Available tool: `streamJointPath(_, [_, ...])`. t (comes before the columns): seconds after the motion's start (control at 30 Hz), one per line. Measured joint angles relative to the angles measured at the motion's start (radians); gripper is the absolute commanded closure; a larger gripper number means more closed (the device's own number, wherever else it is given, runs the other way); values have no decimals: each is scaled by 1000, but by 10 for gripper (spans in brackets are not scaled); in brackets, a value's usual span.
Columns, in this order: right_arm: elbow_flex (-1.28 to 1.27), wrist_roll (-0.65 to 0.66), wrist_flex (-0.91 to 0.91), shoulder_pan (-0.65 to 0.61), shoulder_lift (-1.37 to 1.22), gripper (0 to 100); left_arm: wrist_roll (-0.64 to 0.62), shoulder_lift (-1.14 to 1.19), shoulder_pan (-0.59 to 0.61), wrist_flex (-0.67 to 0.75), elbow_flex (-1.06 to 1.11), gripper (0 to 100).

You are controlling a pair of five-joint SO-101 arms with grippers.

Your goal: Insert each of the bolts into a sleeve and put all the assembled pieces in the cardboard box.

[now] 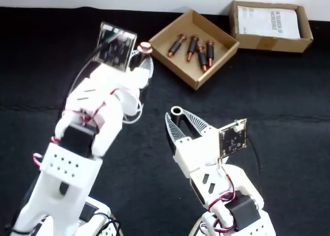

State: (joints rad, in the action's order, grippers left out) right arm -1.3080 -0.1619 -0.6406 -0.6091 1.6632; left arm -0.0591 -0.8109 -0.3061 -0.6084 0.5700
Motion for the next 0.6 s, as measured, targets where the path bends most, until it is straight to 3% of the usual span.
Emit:
streamJointPath(0.17, [-35, 12, 0, 0, 5, 992, -11, -149, -64, 91, 152, 991])
streamJointPath(0.43, [-68, 74, 3, 0, 5, 992, -229, -348, -216, 95, 253, 991])
streamJointPath(0.6, [-68, 74, 3, 0, 5, 992, -298, -371, -224, 95, 259, 991])
